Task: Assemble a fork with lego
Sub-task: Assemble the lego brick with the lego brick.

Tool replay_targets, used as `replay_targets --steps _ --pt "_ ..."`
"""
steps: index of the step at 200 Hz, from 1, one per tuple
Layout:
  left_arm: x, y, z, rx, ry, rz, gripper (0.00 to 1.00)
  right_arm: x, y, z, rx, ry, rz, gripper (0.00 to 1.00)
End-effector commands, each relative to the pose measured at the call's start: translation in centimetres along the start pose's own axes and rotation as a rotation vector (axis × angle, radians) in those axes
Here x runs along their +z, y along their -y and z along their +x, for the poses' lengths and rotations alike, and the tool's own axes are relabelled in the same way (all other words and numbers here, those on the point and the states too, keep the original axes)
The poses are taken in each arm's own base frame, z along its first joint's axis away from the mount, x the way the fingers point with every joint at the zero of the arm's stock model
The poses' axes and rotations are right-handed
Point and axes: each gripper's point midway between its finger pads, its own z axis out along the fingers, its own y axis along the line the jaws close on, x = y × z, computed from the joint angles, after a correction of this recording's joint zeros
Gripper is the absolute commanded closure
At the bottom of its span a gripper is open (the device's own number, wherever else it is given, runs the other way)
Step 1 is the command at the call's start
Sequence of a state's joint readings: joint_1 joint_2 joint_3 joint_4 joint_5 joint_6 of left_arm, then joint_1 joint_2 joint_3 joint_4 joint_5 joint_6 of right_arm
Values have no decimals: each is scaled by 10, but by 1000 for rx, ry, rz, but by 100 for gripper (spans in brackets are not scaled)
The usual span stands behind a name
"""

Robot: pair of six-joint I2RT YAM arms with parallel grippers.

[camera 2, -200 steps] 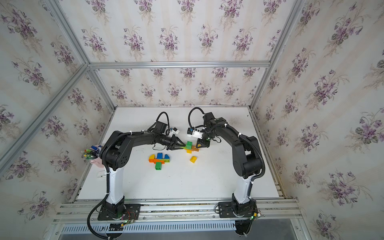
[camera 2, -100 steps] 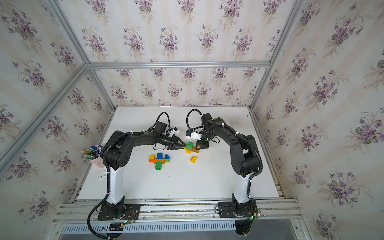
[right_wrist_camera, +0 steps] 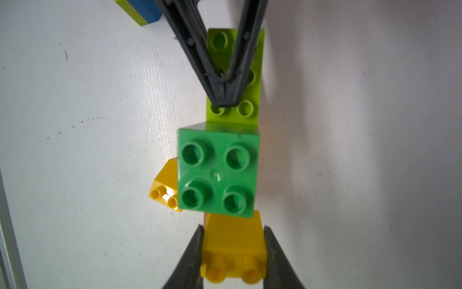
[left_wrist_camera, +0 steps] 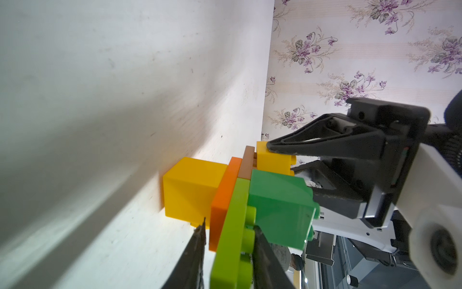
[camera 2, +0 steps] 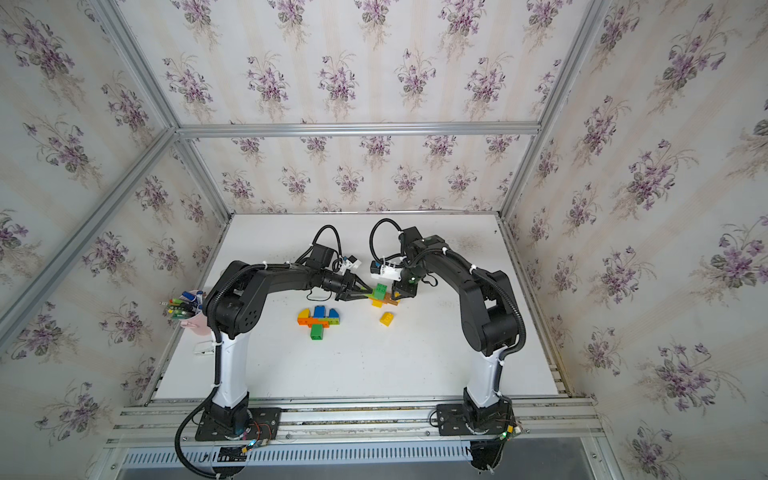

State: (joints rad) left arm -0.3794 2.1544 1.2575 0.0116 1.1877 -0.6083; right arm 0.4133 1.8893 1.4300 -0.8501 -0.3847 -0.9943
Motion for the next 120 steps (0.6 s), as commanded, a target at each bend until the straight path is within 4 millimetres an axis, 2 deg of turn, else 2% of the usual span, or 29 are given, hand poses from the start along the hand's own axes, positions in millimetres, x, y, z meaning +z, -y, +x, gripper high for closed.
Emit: replay_targets --steps 1,54,120 --pt "2 -33 3 -66 26 -116 69 -5 -7 -2 2 -2 -15 93" --pt "4 -39 3 -78 28 -115 69 -10 -7 -4 -14 10 8 93" --pt "3 -40 5 -80 25 -121 72 0 -2 1 3 -23 -2 93"
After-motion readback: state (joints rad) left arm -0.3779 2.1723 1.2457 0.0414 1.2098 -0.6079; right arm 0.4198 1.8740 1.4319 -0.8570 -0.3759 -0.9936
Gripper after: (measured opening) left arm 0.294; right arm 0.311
